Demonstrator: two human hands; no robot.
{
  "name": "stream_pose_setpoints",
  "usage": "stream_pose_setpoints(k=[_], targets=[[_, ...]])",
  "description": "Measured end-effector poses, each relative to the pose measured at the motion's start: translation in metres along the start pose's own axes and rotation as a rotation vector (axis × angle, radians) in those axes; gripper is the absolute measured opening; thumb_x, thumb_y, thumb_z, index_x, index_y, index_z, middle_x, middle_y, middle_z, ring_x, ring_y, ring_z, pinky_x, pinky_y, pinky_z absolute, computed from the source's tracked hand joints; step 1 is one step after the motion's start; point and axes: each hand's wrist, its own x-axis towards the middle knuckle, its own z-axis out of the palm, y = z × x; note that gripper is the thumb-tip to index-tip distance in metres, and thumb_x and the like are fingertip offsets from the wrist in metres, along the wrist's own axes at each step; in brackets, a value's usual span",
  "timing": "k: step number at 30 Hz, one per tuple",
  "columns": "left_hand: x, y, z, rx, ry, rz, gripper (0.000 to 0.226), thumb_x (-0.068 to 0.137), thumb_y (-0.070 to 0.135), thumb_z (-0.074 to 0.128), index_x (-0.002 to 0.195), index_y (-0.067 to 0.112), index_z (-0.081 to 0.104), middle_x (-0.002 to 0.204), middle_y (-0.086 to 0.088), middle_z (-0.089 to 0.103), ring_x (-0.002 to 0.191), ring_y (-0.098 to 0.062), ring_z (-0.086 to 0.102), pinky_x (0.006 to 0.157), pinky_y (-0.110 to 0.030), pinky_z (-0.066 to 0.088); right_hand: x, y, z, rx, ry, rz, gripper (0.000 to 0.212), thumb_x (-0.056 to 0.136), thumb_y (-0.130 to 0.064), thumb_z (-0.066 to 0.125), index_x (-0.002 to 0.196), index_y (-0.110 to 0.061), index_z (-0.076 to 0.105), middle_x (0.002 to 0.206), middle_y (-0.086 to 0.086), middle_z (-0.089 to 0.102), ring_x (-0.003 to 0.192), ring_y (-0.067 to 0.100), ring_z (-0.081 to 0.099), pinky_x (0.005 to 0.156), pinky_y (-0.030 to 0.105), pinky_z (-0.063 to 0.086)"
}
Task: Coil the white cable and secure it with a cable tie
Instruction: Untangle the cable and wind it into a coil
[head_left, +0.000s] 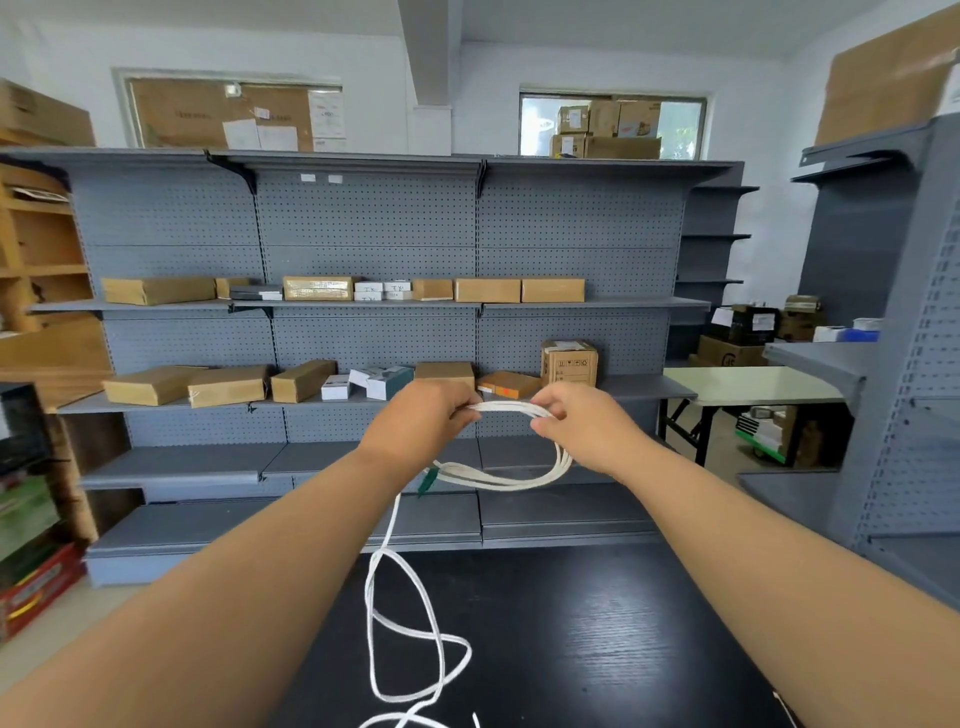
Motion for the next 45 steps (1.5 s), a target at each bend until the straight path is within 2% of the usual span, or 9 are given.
stream_pose_setpoints(k=[5,12,17,20,25,28,33,40,45], targets=[[0.001,0.006,0.005,0.176,-0.116,0.128,0.022,0.096,0.020,0.048,0.103,0.007,0.065,0.095,-0.014,0.067,0.087,-0.029,0.060,0.072,-0.032,0.043,0.000,-0.010,0.006,-0.320,-0.160,-0.102,0.022,0.094,-0.026,0.053,0.108,-0.014,0.064,0.101,0.008,0.065,0.083,0.019,0.054,0.059,0.028,0.038],[-0.004,0.002,0.014,0.204,-0.177,0.170,0.021,0.096,0.021,0.048,0.103,0.008,0.063,0.097,-0.011,0.066,0.090,-0.029,0.059,0.077,-0.038,0.047,0.001,-0.008,0.024,-0.521,-0.167,-0.108,0.025,0.096,-0.024,0.047,0.105,-0.007,0.063,0.102,0.014,0.066,0.084,0.028,0.056,0.066,0.031,0.039],[-0.009,-0.002,0.018,-0.048,-0.091,0.015,0.019,0.090,0.024,0.059,0.106,0.015,0.064,0.088,-0.002,0.065,0.084,-0.020,0.060,0.075,-0.032,0.047,0.002,-0.007,0.017,-0.470,-0.125,-0.068,0.024,0.097,-0.023,0.045,0.103,-0.009,0.064,0.099,0.012,0.065,0.084,0.025,0.054,0.066,0.030,0.037],[-0.010,-0.006,0.018,-0.223,-0.124,-0.085,0.008,0.089,0.022,0.061,0.096,0.020,0.064,0.073,0.008,0.059,0.072,-0.012,0.055,0.063,-0.023,0.042,0.000,-0.004,0.010,-0.367,-0.098,-0.024,0.022,0.097,-0.021,0.047,0.097,-0.010,0.066,0.088,0.011,0.060,0.089,0.028,0.061,0.073,0.033,0.045],[-0.013,-0.011,0.016,-0.183,-0.185,-0.087,0.010,0.089,0.022,0.061,0.081,0.026,0.056,0.065,0.011,0.051,0.060,-0.005,0.046,0.053,-0.018,0.034,-0.002,0.005,0.007,-0.258,-0.053,0.014,0.021,0.095,-0.021,0.050,0.078,-0.014,0.058,0.095,0.016,0.065,0.093,0.030,0.065,0.082,0.038,0.051],[-0.014,-0.013,0.017,-0.140,-0.180,-0.068,0.004,0.092,0.021,0.056,0.089,0.020,0.060,0.069,0.008,0.052,0.065,-0.010,0.049,0.058,-0.023,0.038,-0.003,0.008,0.006,-0.245,-0.060,0.035,0.024,0.096,-0.021,0.049,0.085,-0.007,0.065,0.098,0.017,0.066,0.095,0.029,0.064,0.082,0.040,0.050],[-0.012,-0.015,0.023,0.062,-0.149,0.092,0.025,0.098,0.017,0.043,0.114,0.008,0.059,0.099,-0.011,0.053,0.092,-0.027,0.054,0.083,-0.032,0.042,-0.002,0.010,0.007,-0.228,-0.063,0.036,0.020,0.096,-0.021,0.048,0.089,-0.010,0.064,0.098,0.014,0.065,0.094,0.028,0.065,0.082,0.039,0.050],[-0.004,-0.007,0.015,0.142,-0.162,0.152,0.028,0.100,0.019,0.038,0.113,0.006,0.059,0.097,-0.011,0.050,0.086,-0.028,0.055,0.072,-0.030,0.039,-0.001,0.007,0.010,-0.282,-0.124,-0.026,0.020,0.096,-0.017,0.046,0.113,-0.013,0.057,0.106,0.011,0.062,0.095,0.027,0.058,0.079,0.036,0.047],[0.000,-0.006,0.009,0.173,-0.144,0.202,0.026,0.098,0.014,0.040,0.107,0.004,0.062,0.095,-0.019,0.054,0.085,-0.031,0.056,0.076,-0.039,0.044,-0.003,0.002,0.014,-0.318,-0.086,-0.069,0.020,0.098,-0.023,0.044,0.111,-0.014,0.056,0.101,0.010,0.062,0.085,0.025,0.054,0.072,0.035,0.043]])
